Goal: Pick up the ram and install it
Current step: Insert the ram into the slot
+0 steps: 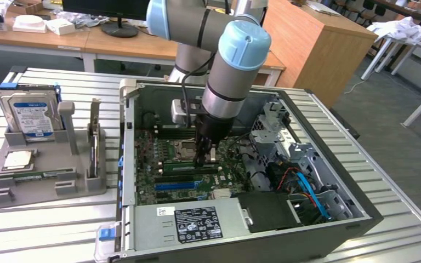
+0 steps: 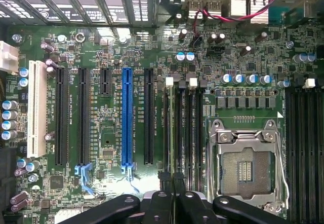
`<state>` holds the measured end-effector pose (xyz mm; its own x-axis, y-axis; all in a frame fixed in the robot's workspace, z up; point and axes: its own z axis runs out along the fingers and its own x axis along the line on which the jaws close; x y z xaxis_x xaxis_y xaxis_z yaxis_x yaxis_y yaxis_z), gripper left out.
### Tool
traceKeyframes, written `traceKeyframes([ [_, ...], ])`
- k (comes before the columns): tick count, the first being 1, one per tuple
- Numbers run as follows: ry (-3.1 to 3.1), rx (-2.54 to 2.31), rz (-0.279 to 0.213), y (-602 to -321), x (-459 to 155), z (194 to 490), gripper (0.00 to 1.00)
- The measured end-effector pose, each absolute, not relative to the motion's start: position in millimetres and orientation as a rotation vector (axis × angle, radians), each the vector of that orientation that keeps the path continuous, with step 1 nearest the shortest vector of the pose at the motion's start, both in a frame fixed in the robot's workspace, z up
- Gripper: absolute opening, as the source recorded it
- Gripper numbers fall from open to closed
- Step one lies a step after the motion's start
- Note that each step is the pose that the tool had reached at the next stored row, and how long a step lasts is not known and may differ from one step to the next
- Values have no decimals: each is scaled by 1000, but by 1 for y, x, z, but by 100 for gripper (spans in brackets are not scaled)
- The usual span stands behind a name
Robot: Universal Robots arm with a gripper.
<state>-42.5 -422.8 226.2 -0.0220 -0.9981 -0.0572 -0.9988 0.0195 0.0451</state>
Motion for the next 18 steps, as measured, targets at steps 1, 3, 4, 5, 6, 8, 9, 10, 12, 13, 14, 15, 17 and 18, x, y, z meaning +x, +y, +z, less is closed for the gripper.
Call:
traceKeyframes([
  [1, 2236, -2190, 113, -423, -43, 226, 12],
  [3, 2236, -2190, 113, -423, -43, 226, 12],
  [4, 2236, -2190, 113, -423, -43, 226, 12],
  [5, 2236, -2190, 113, -423, -43, 226, 12],
  [6, 2236, -2190, 113, -423, -43, 226, 12],
  [8, 2236, -2190, 113, -423, -43, 226, 12],
  [9, 2236, -2190, 113, -423, -43, 226, 12],
  [10, 2236, -2190, 113, -423, -43, 226, 12],
  [12, 2236, -2190, 113, -423, -43, 226, 12],
  [13, 2236, -2190, 113, -423, -43, 226, 12],
  [14, 2236, -2190, 113, -423, -43, 226, 13],
  [15, 2236, -2190, 113, -423, -43, 226, 13],
  [17, 2236, -2190, 113, -423, -43, 226, 20],
  [18, 2236, -2190, 113, -423, -43, 226, 20],
])
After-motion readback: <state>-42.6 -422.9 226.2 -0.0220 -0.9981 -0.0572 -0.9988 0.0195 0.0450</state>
